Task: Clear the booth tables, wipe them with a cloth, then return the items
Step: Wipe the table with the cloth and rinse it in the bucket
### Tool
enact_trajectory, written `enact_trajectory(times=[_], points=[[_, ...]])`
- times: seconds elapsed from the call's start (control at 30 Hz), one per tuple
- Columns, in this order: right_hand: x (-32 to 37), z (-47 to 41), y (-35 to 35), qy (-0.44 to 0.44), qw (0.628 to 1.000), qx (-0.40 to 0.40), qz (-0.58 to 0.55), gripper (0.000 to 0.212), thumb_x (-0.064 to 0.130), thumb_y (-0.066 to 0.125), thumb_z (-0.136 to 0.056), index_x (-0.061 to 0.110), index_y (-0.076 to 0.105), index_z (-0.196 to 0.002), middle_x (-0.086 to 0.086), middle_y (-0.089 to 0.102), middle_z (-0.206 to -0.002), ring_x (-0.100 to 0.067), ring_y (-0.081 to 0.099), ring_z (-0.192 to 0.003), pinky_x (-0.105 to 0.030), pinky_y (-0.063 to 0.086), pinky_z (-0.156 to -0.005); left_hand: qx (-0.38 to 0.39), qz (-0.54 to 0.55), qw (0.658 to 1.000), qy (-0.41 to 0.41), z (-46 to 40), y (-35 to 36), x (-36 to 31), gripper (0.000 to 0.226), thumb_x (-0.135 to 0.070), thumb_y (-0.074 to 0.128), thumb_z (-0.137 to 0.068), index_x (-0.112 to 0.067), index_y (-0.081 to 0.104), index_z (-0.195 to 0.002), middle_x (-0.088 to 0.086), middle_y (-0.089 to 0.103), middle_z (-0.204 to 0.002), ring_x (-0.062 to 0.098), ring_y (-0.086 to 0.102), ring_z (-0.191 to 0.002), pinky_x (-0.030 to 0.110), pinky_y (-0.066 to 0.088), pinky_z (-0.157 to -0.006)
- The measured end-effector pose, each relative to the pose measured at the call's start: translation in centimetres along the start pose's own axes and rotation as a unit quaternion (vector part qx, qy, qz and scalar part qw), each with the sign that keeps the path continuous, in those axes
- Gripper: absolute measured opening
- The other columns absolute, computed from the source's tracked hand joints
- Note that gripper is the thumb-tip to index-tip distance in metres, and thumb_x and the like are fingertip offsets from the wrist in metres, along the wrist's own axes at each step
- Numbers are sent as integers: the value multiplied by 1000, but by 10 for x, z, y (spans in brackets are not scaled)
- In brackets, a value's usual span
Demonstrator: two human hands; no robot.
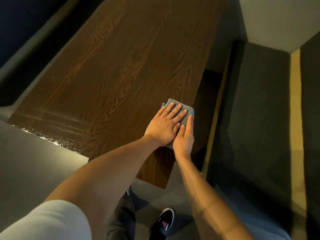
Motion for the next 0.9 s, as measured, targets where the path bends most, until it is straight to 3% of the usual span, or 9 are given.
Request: enact_trajectory(times=[0.13, 0.27, 0.37, 0.47, 0.57, 0.77, 0.9], points=[[9, -20, -1, -11, 1000, -13, 12, 52, 19, 33, -109, 23, 20, -158, -2, 29, -163, -18, 33, -147, -35, 33, -119, -5, -4, 1000, 9, -20, -7, 4, 57, -50, 14, -107, -35, 2, -161, -5, -2, -170, 18, -16, -154, 41, -13, -124], [13, -30, 2, -26, 997, -29, 70, 51, 20, 32, -109, 23, 20, -159, -2, 24, -165, -18, 31, -147, -21, 30, -109, -11, 3, 1000, 13, -27, -11, 7, 57, -50, 15, -108, -34, 3, -161, -4, -2, -170, 19, -15, -154, 40, -13, -123], [19, -27, 5, -48, 985, -44, 162, 50, 21, 31, -109, 19, 22, -158, -2, 19, -166, -21, 20, -152, -29, 29, -117, -10, 10, 1000, 5, -22, -12, 11, 57, -51, 14, -107, -34, 1, -161, -2, -4, -170, 21, -15, -155, 41, -11, -124], [32, -23, 14, -108, 933, -36, 342, 48, 21, 32, -109, 13, 24, -156, -4, 15, -165, -18, 1, -152, -42, 16, -125, -18, 12, 1000, -16, -10, -14, 24, 59, -52, 14, -107, -33, -1, -161, -1, -6, -170, 20, -15, -154, 39, -13, -122], [43, -21, 28, -128, 872, -10, 473, 51, 29, 28, -108, 19, 21, -158, -1, 14, -166, -21, 0, -154, -40, 0, -125, -24, 17, 998, -48, 5, -14, 43, 59, -51, 13, -107, -32, -2, -161, -2, -7, -169, 19, -15, -154, 40, -11, -124], [85, -7, 121, -228, 812, 117, 524, 55, 34, 22, -108, 16, 13, -159, -2, 11, -167, -20, 1, -154, -39, 2, -126, -44, 2, 991, -127, 50, -30, 141, 59, -49, 14, -107, -31, -3, -161, -1, -8, -169, 20, -14, -154, 43, -3, -127], [102, 2, 178, -286, 767, 158, 552, 58, 39, 18, -107, 16, 6, -159, -4, 7, -167, -21, 0, -154, -40, 4, -126, -49, -8, 988, -149, 78, -41, 204, 60, -52, 10, -106, -33, -6, -160, -3, -9, -169, 20, -15, -154, 41, -7, -126]])
Point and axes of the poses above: each hand's wrist, its own z-axis away from the middle knuckle, its own y-axis out of the palm, x = y × z, the point moved 4 cm from there along -z, towards the middle knuckle
